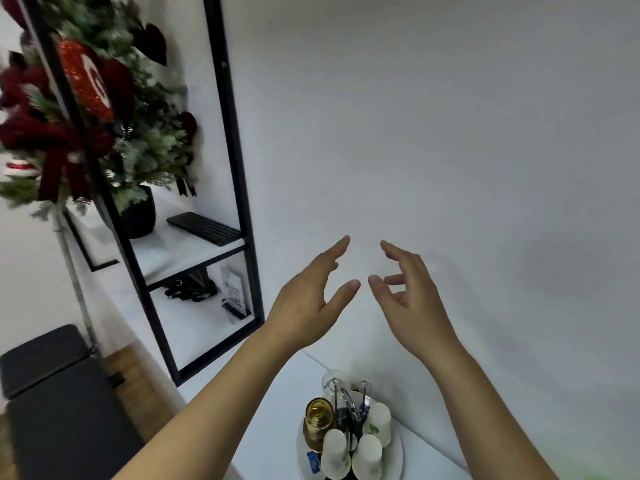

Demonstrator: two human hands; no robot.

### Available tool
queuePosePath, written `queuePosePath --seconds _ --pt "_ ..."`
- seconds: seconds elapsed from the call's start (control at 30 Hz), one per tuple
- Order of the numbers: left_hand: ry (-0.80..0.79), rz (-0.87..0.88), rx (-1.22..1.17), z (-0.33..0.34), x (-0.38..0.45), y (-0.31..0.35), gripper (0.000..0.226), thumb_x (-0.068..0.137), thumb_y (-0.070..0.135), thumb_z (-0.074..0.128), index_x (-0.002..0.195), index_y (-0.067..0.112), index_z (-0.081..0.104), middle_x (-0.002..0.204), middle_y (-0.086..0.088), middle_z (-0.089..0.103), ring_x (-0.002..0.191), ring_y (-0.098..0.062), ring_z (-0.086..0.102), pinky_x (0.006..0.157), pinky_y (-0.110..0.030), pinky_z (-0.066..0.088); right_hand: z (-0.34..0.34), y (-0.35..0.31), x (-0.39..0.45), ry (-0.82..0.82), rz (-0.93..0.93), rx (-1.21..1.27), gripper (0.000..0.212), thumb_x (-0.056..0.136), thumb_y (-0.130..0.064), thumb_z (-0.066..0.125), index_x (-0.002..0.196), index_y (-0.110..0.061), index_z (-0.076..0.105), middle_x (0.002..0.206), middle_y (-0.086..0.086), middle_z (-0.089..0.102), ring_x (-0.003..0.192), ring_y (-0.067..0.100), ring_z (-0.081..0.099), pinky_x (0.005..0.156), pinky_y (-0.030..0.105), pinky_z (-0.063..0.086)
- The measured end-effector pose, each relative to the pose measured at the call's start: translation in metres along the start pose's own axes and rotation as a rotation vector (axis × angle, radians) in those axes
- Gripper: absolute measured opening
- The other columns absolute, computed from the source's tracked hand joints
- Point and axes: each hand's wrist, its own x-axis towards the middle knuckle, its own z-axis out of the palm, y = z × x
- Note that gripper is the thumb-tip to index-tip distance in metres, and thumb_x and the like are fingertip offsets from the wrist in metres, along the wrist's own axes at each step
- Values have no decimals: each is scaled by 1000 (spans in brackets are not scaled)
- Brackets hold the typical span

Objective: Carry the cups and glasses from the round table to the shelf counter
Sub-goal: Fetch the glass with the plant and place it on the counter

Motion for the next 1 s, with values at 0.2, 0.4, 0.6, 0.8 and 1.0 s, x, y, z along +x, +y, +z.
queuePosePath --seconds 0.2,0.4,0.6,0.8,1.0 --pt "152 -195 86 -75 -66 -11 65 98 71 41 158 53 23 159 33 38 138 11 46 112 -35 46 59 -37 -8 -163 -100 148 51 98 -42 58 144 -47 38 130 -32 42 110 -5 54 77 16 47" --pt "378 -407 252 -136 -178 18 68 96 81 38 157 56 23 156 24 47 133 4 54 109 -41 50 131 -83 -51 -469 -219 345 47 98 -35 60 138 -50 40 131 -31 44 107 -2 58 74 14 49" --pt "657 -654 405 -178 -316 90 60 100 71 42 156 54 29 145 33 52 138 11 46 109 -41 51 185 -164 -142 -802 -349 534 47 97 -36 61 139 -46 43 126 -33 44 103 0 57 75 13 50" --pt "907 -824 564 -204 -448 189 61 99 69 45 156 49 36 146 35 51 133 7 53 109 -38 51 200 -257 -256 -1076 -509 729 49 96 -34 63 133 -59 42 124 -32 44 104 2 57 80 12 49" --pt "996 -1078 755 -188 -573 304 54 99 73 42 149 70 22 139 50 40 134 15 45 99 -25 49 191 -321 -387 -1328 -614 781 49 94 -51 57 139 -55 39 127 -35 41 105 -1 58 74 15 50"
